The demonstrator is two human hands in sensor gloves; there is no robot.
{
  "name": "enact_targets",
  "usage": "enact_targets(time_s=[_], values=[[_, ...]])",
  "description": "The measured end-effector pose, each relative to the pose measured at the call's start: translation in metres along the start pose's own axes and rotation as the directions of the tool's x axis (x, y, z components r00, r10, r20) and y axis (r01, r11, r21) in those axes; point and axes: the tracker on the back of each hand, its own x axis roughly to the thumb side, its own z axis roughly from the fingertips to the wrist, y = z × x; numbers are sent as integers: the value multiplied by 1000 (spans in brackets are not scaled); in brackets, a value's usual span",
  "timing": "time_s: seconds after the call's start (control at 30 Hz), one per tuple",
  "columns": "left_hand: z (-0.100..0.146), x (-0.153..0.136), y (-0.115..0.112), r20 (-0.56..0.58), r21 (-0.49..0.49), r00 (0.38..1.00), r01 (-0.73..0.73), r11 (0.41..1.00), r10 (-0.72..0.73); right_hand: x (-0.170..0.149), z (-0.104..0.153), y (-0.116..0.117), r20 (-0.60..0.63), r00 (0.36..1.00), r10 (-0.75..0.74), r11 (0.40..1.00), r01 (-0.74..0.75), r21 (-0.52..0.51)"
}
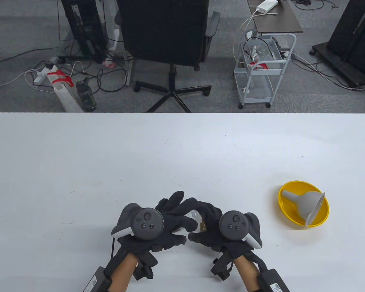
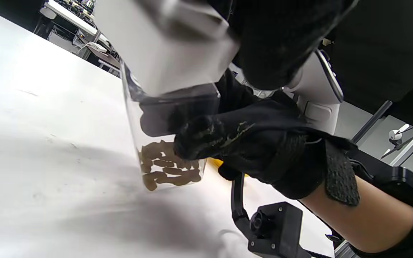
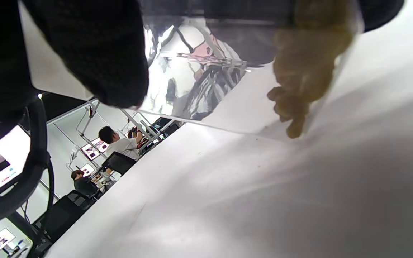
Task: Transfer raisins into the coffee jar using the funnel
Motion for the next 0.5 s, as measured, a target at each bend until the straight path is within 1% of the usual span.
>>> enact_targets(time_s=[0.1, 0.17, 0.2, 0.27, 0.3, 0.37, 0.47, 0.5], values=[[1, 2, -2, -16, 70, 999, 43, 997, -42, -1, 1, -1, 3, 999, -32, 999, 32, -16], [1, 1, -4, -63, 156, 998, 34, 987, -25, -1, 2, -4, 7, 998, -65, 997, 66, -37], [1, -1, -5, -82, 168, 997, 24, 986, -11, -1, 2, -5, 14, 997, -77, 996, 78, -43], [1, -4, -5, -74, 144, 996, -33, 989, 44, 0, 3, -6, 13, 999, -42, 998, 42, -45], [2, -6, -5, -98, 148, 994, -32, 989, 47, 1, 4, -5, 6, 1000, -26, 999, 26, -44], [3, -8, -4, -144, 162, 990, 22, 987, 2, 4, 4, -3, -9, 1000, -4, 999, 3, -40], [6, -9, -2, -292, 230, 953, 153, 961, -81, 12, 2, 1, -12, 1000, 19, 999, -19, -41], [7, -10, -2, -324, 254, 942, 178, 951, -90, 14, 2, 2, -12, 1000, 20, 999, -21, -45]])
